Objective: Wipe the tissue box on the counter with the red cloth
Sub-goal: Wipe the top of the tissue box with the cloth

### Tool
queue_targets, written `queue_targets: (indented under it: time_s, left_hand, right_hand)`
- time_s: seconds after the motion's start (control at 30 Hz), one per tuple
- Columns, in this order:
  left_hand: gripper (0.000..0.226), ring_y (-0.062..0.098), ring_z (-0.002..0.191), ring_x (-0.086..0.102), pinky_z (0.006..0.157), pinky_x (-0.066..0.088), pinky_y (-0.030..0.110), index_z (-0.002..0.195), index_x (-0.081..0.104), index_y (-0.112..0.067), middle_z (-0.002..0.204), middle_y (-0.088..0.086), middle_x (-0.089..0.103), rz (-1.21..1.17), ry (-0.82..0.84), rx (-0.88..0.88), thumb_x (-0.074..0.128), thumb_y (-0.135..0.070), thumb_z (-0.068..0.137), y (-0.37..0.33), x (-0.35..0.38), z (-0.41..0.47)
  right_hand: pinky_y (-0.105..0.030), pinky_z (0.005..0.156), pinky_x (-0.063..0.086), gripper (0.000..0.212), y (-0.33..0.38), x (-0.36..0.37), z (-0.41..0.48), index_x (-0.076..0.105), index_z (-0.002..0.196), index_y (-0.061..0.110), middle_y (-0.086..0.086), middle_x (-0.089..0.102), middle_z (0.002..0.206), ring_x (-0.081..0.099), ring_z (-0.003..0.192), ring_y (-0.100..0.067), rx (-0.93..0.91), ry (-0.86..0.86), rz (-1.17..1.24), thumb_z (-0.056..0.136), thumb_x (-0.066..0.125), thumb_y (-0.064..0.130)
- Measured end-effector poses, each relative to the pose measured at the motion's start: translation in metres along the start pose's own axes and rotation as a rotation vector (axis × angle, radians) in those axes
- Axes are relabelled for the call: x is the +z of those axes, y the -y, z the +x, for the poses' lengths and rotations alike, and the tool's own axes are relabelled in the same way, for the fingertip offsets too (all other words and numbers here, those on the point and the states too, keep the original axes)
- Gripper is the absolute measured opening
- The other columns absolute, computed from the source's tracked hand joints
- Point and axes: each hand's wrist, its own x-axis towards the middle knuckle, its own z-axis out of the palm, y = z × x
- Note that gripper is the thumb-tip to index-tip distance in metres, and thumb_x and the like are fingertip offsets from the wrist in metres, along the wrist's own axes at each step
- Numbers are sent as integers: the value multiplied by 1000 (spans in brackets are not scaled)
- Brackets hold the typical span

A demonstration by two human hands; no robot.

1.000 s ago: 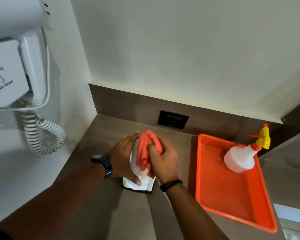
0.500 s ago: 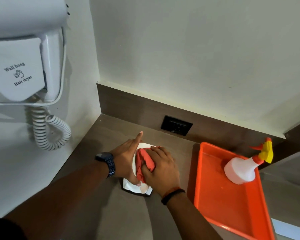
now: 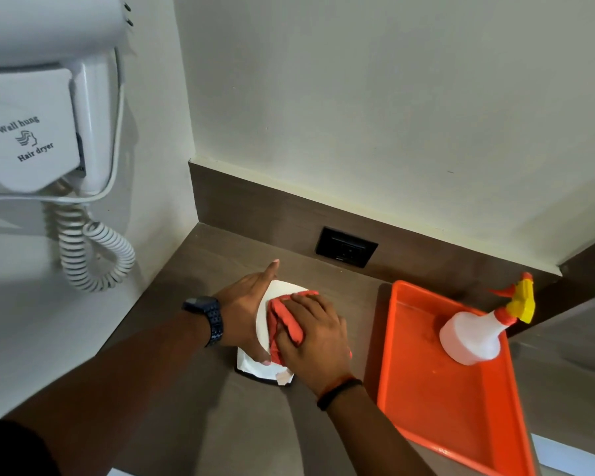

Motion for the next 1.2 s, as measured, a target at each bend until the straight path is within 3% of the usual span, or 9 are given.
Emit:
queue_targets:
  time_s: [0.1, 0.23, 0.5, 0.6, 0.7, 0.83, 0.93, 1.07, 1.2]
  left_hand:
    - [157, 27, 138, 27, 111, 31, 43, 120, -45, -48, 152, 12, 26, -18, -7, -16, 76, -73, 23, -1, -1, -2]
    - [162, 28, 133, 34, 111, 31, 41, 122, -46, -41, 146, 12, 35, 3, -43, 28, 87, -61, 32, -2, -2, -3]
    - [164, 27, 133, 31, 109, 28, 32, 131, -40, -31, 148, 15, 30, -8, -44, 41, 88, -60, 33, -1, -2, -3]
    - [160, 27, 135, 29, 109, 31, 37, 120, -46, -44, 150, 12, 27, -31, -23, 0, 84, -63, 31, -4, -4, -2]
    - [162, 26, 133, 32, 109, 29, 34, 119, -48, -41, 147, 12, 32, -27, -27, 21, 88, -57, 34, -3, -6, -3]
    - [162, 24, 134, 30, 108, 24, 28, 126, -42, -32, 147, 12, 32, -44, -23, 28, 91, -54, 37, -2, -5, -4]
    - [161, 26, 136, 27, 110, 26, 32, 131, -39, -29, 150, 14, 26, -27, 0, 9, 90, -54, 38, -4, -6, -2]
    - [160, 26, 135, 28, 109, 31, 37, 139, -30, -27, 150, 12, 28, -14, 18, -25, 89, -54, 35, -6, -9, -1]
    - [161, 23, 133, 29, 104, 23, 24, 140, -29, -25, 148, 12, 31, -15, 6, -8, 89, -54, 35, -4, -10, -1]
  right_hand:
    - [-39, 99, 44, 35, -1, 0, 14, 70, 115, 21, -2, 72, 118, 59, 118, -26, 55, 1, 39, 82, 62, 27]
    - [-40, 95, 41, 28, 20, 6, 42, 68, 111, 27, 4, 70, 117, 55, 115, -21, 118, 59, -12, 88, 52, 35]
    - [-39, 77, 45, 34, 4, -1, 10, 71, 108, 30, 10, 75, 106, 64, 107, -20, -137, 11, -100, 76, 61, 35]
    - [-39, 82, 43, 34, 3, -2, 26, 70, 110, 29, 7, 72, 113, 60, 113, -22, -21, 47, -83, 80, 57, 34]
    - [-40, 87, 41, 30, 15, 4, 46, 68, 108, 28, 6, 70, 115, 57, 112, -22, 63, 61, -107, 86, 50, 37]
    - [-39, 77, 41, 23, 19, 7, 37, 69, 91, 26, 8, 73, 92, 62, 97, -21, -93, 46, -134, 77, 54, 37]
    - [-37, 75, 41, 29, 3, 3, 23, 71, 102, 31, 12, 75, 97, 65, 99, -20, -183, 45, -133, 76, 59, 38]
    - [-38, 77, 39, 33, -7, -4, 38, 69, 108, 30, 6, 73, 108, 61, 105, -24, -18, 28, -119, 78, 56, 36]
    - [-39, 80, 38, 26, 12, 5, 51, 68, 100, 28, 4, 72, 105, 58, 104, -24, 26, 48, -104, 84, 51, 38]
